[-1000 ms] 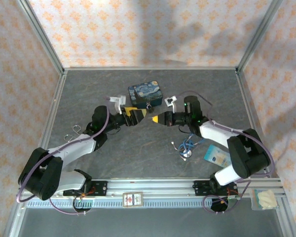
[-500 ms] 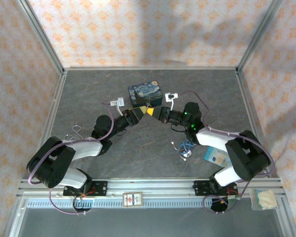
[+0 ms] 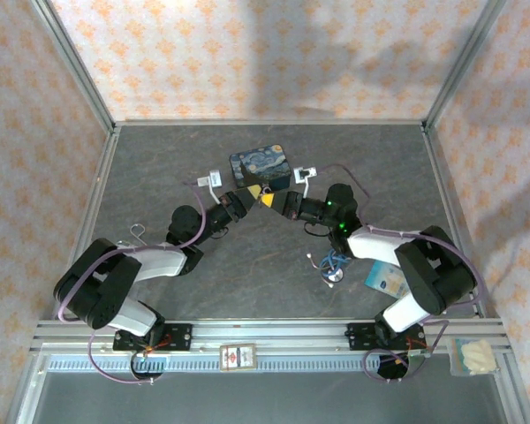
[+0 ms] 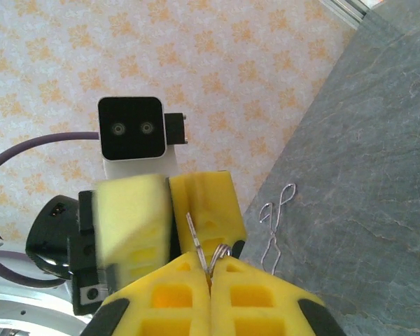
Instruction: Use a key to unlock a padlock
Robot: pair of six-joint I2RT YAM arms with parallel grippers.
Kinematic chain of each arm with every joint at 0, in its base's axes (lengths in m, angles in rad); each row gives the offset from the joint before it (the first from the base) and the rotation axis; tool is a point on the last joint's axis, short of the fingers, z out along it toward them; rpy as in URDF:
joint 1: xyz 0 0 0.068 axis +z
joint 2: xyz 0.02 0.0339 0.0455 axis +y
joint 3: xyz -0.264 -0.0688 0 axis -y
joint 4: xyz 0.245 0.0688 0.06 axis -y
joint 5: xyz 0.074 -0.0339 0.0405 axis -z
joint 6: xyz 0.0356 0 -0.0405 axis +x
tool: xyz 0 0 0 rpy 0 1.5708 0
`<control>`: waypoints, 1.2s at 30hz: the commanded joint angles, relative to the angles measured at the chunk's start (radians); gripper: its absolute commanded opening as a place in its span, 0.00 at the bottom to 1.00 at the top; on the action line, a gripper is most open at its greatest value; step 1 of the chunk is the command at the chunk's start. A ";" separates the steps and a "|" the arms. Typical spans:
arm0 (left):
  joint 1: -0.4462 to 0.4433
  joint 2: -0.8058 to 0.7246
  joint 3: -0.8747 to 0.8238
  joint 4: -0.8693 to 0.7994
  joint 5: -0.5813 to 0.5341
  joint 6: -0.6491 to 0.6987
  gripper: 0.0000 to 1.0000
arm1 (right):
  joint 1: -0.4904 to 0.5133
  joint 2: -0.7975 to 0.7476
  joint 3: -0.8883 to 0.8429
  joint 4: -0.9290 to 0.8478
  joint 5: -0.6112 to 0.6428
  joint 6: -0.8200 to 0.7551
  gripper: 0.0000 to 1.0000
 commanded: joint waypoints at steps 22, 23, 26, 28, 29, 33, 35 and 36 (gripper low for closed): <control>-0.002 -0.044 0.179 -0.370 0.193 0.211 0.00 | -0.109 -0.102 0.126 -0.401 -0.159 -0.361 0.45; -0.002 -0.044 0.182 -0.372 0.194 0.212 0.00 | -0.108 -0.098 0.118 -0.371 -0.172 -0.344 0.45; -0.002 -0.044 0.186 -0.376 0.188 0.213 0.00 | -0.106 -0.098 0.092 -0.302 -0.206 -0.302 0.43; -0.002 -0.043 0.189 -0.381 0.182 0.215 0.00 | -0.102 -0.106 0.079 -0.292 -0.210 -0.294 0.42; -0.002 -0.042 0.189 -0.382 0.179 0.215 0.00 | -0.100 -0.111 0.074 -0.294 -0.211 -0.294 0.40; -0.001 -0.042 0.192 -0.385 0.169 0.215 0.00 | -0.096 -0.111 0.060 -0.305 -0.217 -0.296 0.30; -0.001 -0.045 0.188 -0.381 0.166 0.214 0.00 | -0.096 -0.105 0.056 -0.313 -0.214 -0.300 0.29; -0.001 -0.047 0.185 -0.376 0.165 0.212 0.00 | -0.096 -0.102 0.055 -0.315 -0.212 -0.302 0.29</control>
